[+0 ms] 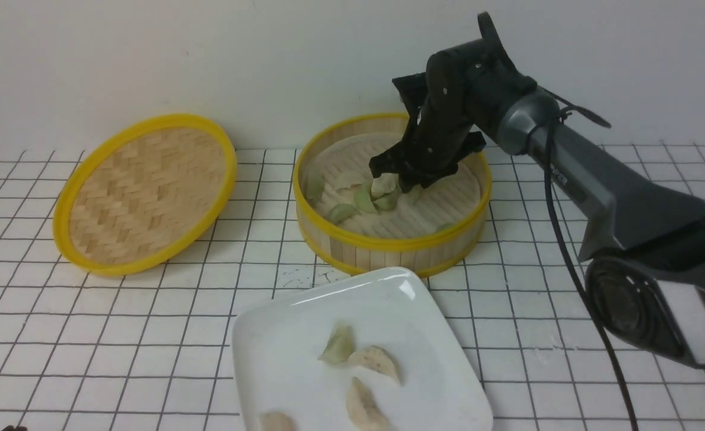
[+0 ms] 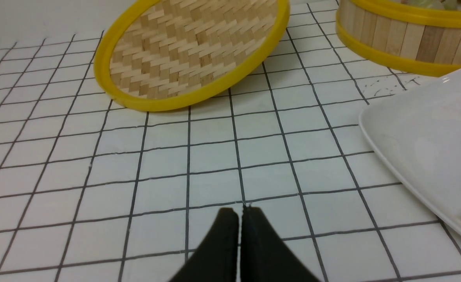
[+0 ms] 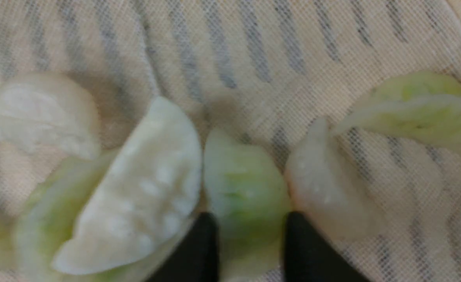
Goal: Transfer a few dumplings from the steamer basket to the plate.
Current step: Use the right arm to grab a dumpling from inside the steamer, then use the right arm to put the dumpling into the plate
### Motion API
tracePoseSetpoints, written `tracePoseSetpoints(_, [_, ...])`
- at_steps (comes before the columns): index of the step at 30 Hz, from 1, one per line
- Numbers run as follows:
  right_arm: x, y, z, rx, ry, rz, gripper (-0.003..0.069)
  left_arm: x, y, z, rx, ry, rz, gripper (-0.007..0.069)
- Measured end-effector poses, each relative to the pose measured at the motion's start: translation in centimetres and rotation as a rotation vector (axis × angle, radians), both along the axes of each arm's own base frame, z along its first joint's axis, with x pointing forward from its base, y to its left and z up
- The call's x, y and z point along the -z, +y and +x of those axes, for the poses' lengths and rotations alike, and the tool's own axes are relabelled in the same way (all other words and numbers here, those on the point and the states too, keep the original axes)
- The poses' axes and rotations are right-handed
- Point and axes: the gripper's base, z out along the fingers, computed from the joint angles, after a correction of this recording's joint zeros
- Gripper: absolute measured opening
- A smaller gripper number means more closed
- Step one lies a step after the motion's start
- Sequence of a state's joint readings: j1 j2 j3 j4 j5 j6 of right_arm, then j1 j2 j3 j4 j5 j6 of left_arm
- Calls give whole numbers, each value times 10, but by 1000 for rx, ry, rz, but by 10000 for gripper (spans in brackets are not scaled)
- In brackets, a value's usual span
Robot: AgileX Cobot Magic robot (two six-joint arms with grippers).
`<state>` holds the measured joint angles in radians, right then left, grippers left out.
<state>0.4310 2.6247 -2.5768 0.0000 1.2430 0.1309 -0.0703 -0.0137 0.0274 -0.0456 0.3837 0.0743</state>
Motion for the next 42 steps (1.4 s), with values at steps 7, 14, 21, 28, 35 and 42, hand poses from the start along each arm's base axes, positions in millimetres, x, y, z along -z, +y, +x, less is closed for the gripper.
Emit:
tracePoseSetpoints(7, [-27,-6,-3,-4,-14,48,10,0,0,0,0,0,0,-6])
tracePoseSetpoints(14, [-77,-12,-19,-39,-68,61,7,0,0,0,0,0,0,-6])
tracePoseSetpoints(21, [-67,-16,-34,-59,26,46,6,0,0,0,0,0,0,-6])
tracePoseSetpoints(28, [-89,-20,-54,-89,39,73,6,0,0,0,0,0,0,-6])
tracePoseSetpoints(35, [-129,-3,-106,-190,31,107,6,0,0,0,0,0,0,-6])
tracePoseSetpoints(42, [-91,43,-190,-373,248,63,6,0,0,0,0,0,0,-6])
